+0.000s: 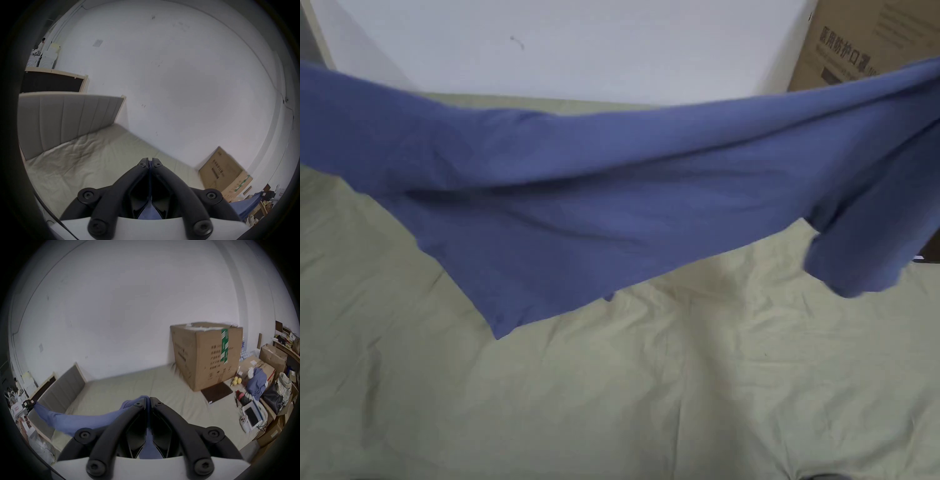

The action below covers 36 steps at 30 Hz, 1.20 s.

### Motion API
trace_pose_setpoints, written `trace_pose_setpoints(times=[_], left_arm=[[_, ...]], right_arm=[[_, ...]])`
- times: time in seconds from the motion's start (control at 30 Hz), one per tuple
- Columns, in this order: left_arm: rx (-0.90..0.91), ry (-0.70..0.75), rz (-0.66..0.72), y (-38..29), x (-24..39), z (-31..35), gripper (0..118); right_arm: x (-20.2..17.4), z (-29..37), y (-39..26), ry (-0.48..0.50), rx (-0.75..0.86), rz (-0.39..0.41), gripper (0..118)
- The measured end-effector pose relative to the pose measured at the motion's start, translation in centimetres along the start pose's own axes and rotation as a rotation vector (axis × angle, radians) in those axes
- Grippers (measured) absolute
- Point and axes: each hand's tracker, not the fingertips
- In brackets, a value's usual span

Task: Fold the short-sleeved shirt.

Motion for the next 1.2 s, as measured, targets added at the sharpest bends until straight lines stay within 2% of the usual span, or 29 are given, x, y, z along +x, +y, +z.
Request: trace_pose_setpoints(times=[0.23, 0.37, 0.47, 0.77, 0.9, 1.0, 1.2], left_arm=[[0.088, -0.042, -0.003, 5.5, 3.2, 1.9, 0], [0.103, -0.049, 0.045, 7.6, 4.2, 1.6, 0], [0.096, 0.005, -0.044, 8.3, 6.4, 0.1, 0], [-0.001, 0.15, -0.227, 8.4, 10.9, -11.1, 0], [-0.009, 0.178, -0.213, 8.0, 12.0, -16.6, 0], [-0.009, 0.213, -0.295, 7.1, 12.7, -20.8, 0], [-0.075, 0.23, -0.219, 4.4, 10.8, -27.6, 0]], right_arm=[[-0.3, 3.9, 4.5, -0.033, 0.116, -0.02, 2], [-1.1, 4.8, 6.3, -0.038, 0.149, -0.022, 2], [-2.0, 3.7, 7.5, -0.061, 0.148, 0.0, 2], [-5.0, -5.9, 10.5, -0.204, 0.111, 0.024, 2], [-6.1, -11.4, 11.5, -0.264, 0.11, 0.029, 2], [-6.4, -15.7, 11.7, -0.315, 0.112, 0.04, 2], [-5.3, -23.5, 9.3, -0.348, 0.092, -0.008, 2]])
